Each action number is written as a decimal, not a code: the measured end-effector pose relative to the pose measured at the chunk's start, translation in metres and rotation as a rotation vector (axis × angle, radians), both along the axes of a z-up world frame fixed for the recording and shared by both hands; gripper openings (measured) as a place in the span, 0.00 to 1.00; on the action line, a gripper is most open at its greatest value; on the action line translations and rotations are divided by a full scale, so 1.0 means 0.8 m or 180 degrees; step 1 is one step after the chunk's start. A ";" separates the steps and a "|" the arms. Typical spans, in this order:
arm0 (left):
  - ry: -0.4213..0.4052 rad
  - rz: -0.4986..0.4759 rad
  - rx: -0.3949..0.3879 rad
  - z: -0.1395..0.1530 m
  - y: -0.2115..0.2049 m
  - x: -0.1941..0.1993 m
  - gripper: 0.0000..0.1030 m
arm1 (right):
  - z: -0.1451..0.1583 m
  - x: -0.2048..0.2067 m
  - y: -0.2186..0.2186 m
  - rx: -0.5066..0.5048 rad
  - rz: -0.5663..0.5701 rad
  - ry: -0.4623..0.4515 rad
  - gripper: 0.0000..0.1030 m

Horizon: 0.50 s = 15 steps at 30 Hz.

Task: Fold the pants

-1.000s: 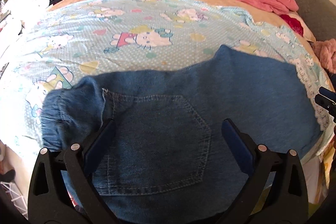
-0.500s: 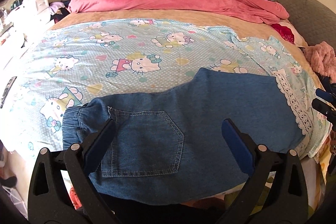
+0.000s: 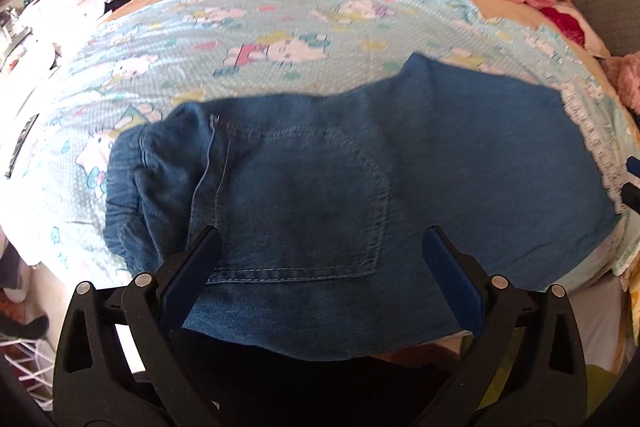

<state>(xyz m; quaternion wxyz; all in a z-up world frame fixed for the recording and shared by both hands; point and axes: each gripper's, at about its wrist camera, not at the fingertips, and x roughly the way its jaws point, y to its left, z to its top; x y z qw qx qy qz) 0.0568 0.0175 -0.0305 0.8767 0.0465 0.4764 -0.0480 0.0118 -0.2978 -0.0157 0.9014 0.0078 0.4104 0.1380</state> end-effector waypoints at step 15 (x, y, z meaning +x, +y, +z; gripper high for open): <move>0.0058 -0.0021 -0.0088 -0.021 0.019 0.000 0.92 | -0.050 0.008 -0.008 -0.0264 -0.0132 0.0330 0.96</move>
